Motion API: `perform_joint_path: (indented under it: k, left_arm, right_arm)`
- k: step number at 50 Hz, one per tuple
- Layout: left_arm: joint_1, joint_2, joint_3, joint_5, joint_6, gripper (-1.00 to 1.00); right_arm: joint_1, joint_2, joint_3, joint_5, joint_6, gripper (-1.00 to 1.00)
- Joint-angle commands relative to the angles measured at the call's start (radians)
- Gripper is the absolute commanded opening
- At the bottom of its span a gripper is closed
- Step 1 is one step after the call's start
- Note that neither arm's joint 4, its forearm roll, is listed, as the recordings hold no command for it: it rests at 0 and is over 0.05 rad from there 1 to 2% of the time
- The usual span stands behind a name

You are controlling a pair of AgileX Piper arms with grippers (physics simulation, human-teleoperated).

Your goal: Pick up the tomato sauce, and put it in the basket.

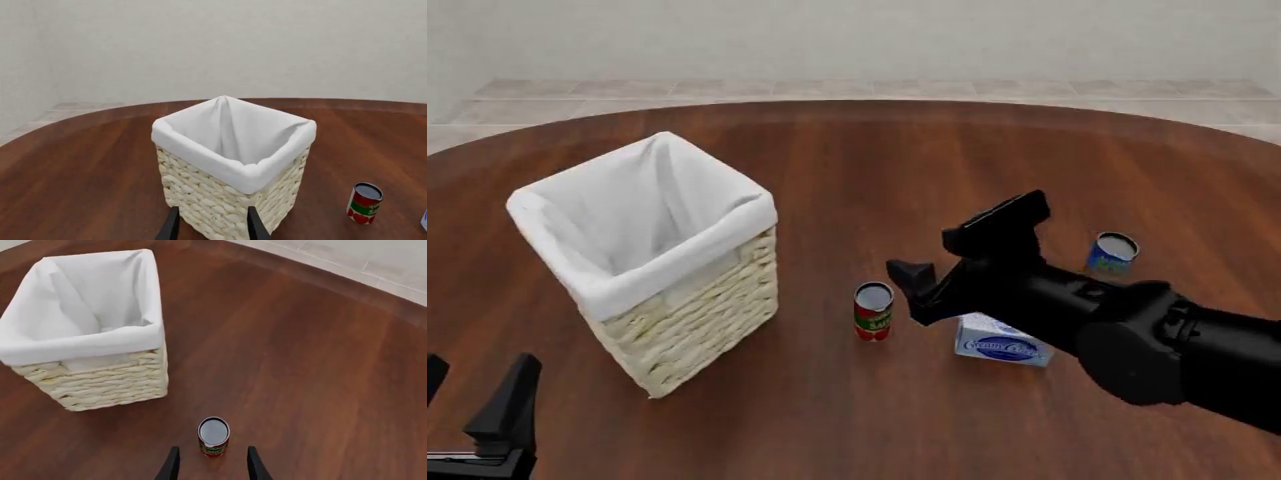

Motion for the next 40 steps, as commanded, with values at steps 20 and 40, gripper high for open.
perform_joint_path:
  k: [20, 40]
  left_arm:
    - [0.000, 0.000, 0.000, 0.000, 0.000, 1.00]
    - [0.000, 0.000, 0.000, 0.000, 0.000, 1.00]
  right_arm:
    - [0.011, 0.218, -0.139, 0.053, -0.041, 1.00]
    - [0.022, 0.308, -0.191, 0.054, -0.042, 1.00]
